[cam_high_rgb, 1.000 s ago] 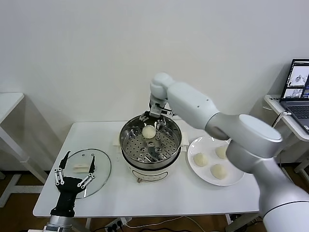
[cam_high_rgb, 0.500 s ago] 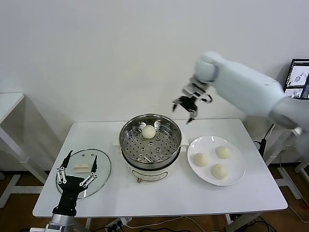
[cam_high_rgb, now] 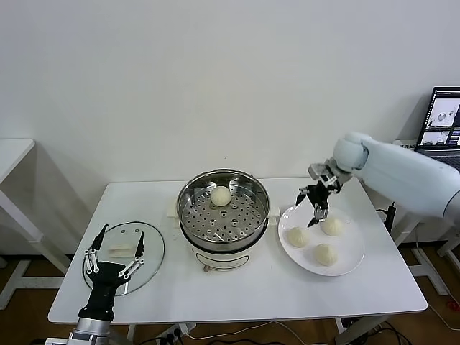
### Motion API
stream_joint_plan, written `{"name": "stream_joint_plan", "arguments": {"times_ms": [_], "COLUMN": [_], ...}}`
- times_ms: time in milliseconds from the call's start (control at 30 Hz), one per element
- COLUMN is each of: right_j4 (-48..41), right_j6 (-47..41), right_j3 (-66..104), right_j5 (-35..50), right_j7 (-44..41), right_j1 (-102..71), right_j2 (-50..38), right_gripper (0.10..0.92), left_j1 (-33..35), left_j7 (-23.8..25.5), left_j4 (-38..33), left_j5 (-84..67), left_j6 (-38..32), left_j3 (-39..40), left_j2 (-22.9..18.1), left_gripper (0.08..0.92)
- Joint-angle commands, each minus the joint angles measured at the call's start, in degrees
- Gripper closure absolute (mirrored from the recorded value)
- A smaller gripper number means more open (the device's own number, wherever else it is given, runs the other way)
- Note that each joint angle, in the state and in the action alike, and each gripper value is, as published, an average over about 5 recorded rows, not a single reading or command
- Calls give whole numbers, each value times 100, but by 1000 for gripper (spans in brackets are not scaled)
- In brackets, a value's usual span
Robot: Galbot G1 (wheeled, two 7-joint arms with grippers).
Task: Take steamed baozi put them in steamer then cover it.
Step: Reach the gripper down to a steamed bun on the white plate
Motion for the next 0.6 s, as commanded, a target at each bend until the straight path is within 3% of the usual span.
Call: {"name": "stream_joint_plan", "arguments": {"times_ms": [33, 600], "right_j4": [-567, -1145], "right_j6": [-331, -212], "right_j3": [133, 439], "right_j5": [16, -368], "right_j7": [237, 300], "right_j1": [-637, -974], "right_j2": [254, 769], "right_gripper": [203, 203], "left_j1": [7, 14], "left_j7": [0, 1], "left_j4": [23, 79], "left_j5": [0, 1], "left_j6": [-18, -59], "left_j3": [-38, -56], "left_j2": [13, 29], "left_gripper": [177, 177]}}
